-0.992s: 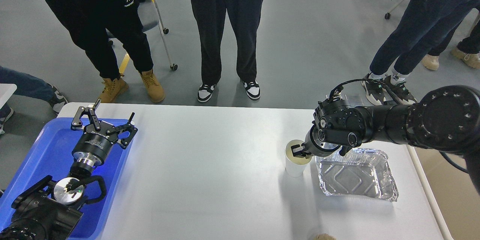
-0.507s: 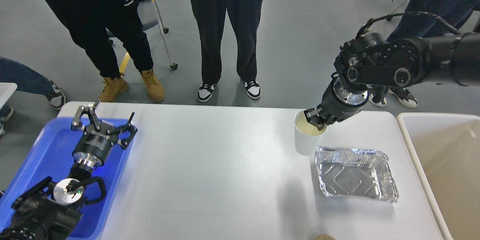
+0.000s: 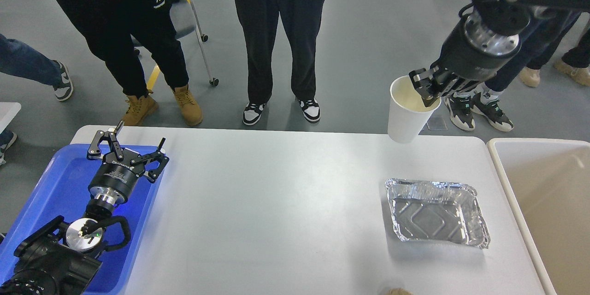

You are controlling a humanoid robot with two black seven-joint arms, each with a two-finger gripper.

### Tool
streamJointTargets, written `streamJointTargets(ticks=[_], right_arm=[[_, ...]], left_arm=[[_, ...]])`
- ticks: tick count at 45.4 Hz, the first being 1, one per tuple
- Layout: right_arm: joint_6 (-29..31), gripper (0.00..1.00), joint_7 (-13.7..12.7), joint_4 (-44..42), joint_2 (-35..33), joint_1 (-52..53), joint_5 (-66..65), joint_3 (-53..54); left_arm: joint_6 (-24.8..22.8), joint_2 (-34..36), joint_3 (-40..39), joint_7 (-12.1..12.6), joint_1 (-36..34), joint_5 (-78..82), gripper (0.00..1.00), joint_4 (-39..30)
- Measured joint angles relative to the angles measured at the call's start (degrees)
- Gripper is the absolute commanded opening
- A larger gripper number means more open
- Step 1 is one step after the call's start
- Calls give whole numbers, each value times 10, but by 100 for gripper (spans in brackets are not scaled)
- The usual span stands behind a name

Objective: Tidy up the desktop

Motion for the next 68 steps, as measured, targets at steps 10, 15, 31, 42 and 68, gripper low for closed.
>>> streamJointTargets(ticks=[10, 15, 31, 42, 68], right_arm=[[-15, 0, 1, -25, -53, 29, -6, -41], [-77, 0, 1, -49, -85, 12, -6, -66], [-410, 0, -3, -163, -174, -182, 63, -45], [-532, 0, -5, -373, -172, -425, 185, 108], [-568, 0, -7, -645, -87, -823, 266, 640]], left_arm=[[0, 1, 0, 0, 0, 0, 100, 0], [0, 1, 0, -1, 0, 0, 100, 0], [0, 1, 0, -1, 0, 0, 100, 0], [0, 0, 0, -1, 0, -1, 100, 0], [0, 0, 0, -1, 0, -1, 100, 0]])
